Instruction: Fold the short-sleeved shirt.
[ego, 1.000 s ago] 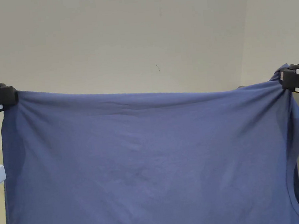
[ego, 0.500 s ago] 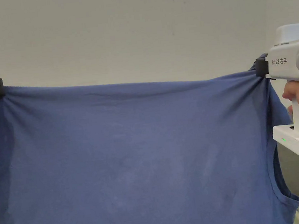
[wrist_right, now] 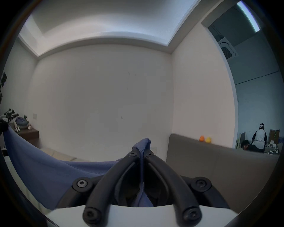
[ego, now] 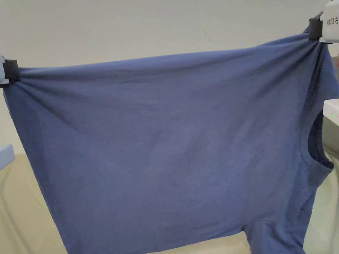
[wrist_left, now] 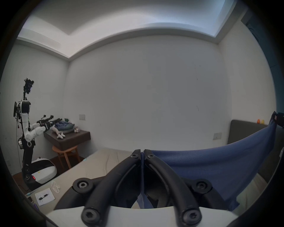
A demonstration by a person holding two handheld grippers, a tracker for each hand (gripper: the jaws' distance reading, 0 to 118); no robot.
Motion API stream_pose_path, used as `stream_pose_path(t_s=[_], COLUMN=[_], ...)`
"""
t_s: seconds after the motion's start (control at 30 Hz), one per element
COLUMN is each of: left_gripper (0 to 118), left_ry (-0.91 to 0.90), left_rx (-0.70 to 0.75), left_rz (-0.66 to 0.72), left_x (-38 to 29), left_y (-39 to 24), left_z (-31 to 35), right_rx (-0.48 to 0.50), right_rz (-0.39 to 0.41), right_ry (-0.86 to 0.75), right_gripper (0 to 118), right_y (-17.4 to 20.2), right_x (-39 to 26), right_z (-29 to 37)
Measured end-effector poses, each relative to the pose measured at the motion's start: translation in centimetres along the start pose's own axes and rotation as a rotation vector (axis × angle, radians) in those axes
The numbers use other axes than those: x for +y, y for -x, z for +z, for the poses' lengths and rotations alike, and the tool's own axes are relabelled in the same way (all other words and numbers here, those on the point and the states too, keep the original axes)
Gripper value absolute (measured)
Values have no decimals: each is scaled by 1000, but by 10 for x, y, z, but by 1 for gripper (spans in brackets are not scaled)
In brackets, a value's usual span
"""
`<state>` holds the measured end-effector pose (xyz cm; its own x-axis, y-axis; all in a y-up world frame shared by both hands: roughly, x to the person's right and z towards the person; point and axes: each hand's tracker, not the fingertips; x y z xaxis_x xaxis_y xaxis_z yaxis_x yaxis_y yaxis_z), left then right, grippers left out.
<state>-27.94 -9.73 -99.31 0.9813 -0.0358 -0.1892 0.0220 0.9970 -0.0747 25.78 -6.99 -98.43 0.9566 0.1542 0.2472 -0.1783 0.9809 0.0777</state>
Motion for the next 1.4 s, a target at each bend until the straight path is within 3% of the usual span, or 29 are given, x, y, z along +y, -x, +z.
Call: stream_pose_path(t_s=[0.1,0.23,0.5,0.83,1.03,1.1,1.4], left_gripper=[0,0,0,0,0,0,0], left_ry=[71,194,323,394,435,452,569], left_rx=[-15,-48,-84,-132,-161,-164,-239], left_rz=[-42,-78,-55,78,77,71,31], left_x=[-47,-105,-193,-266,-317,-331,-366], left_y=[-12,-22,-15,35,60,68,87], left_z=[-14,-17,20,169,278,308,404], right_rx=[18,32,108,167,172,195,268], right_rz=[-36,132,24,14,24,-29,50], right_ry=[104,145,299,377,388,439,518], right_gripper=[3,3,3,3,3,3,3], right_y=[-3,1,-14,-45,-63,-68,-88], right_x=[-51,-119,-209,-243,-263,-273,-304], right_z=[-12,-10,48,218,338,369,477])
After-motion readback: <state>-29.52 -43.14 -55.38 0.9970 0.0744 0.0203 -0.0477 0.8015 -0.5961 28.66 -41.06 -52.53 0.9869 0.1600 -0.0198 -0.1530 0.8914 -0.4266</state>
